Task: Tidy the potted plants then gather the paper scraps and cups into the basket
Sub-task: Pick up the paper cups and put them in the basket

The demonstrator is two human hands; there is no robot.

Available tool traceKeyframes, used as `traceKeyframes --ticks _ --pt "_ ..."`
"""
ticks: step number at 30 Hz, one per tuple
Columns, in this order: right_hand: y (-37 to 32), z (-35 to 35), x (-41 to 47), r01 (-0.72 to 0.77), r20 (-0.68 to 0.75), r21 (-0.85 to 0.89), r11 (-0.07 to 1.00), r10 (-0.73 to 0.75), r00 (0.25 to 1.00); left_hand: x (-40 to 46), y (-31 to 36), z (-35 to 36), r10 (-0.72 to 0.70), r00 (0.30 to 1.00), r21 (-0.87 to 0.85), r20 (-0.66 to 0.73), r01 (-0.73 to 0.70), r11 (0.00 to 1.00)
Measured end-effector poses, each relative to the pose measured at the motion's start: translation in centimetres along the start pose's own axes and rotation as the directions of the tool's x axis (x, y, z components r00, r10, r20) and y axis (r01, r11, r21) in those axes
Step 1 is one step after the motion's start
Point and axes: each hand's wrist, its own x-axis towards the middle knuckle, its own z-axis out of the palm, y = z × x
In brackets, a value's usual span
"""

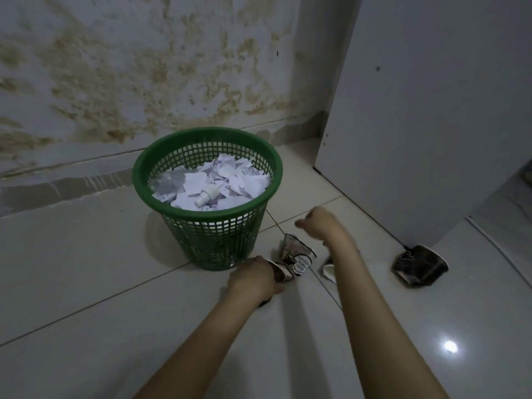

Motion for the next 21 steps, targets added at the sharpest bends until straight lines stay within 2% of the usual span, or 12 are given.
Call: traceKeyframes --ticks 2,5,8,11,13,15,18,21 --pt "1.0 2.5 1.0 -0.01 0.045 -0.051 0.999 0.013 0.999 1.8 -0.3 2.4 -0.104 0.994 0.015 -0.022 0.104 0.994" --pt "2.2 5.7 1.5 0.012 0.093 -0.104 0.994 -0.003 0.996 2.8 -0.7 4.6 -0.109 0.992 0.046 -0.068 0.113 0.993" --pt "3.2 7.2 1.6 -0.032 0.049 -0.107 0.994 0.038 0.998 2.1 -0.8 4.9 -0.076 0.997 0.006 -0.019 0.076 0.997" --pt "3.7 6.8 1.8 -0.124 -0.046 0.009 0.992 0.125 0.991 -0.2 -1.4 3.0 0.005 0.997 -0.093 0.073 0.001 0.996" --pt "3.8 6.1 2.0 -0.116 -0.078 0.029 0.993 0.118 0.99 -2.6 -1.9 0.2 0.08 0.992 -0.162 0.095 -0.064 0.985" --pt "3.5 5.4 2.1 -0.074 -0.082 0.033 0.997 0.076 0.994 -5.4 -2.6 -3.3 0.175 0.983 -0.243 0.05 -0.158 0.957" --pt "2.8 5.4 2.2 -0.043 -0.029 0.022 0.999 0.044 0.999 -10.3 -3.4 -9.0 0.289 0.952 -0.375 -0.1 -0.305 0.876" --pt "2.7 6.9 2.2 -0.026 0.041 -0.158 0.987 0.033 0.999 -13.5 -3.9 -13.5 0.265 0.924 -0.422 -0.275 -0.364 0.83"
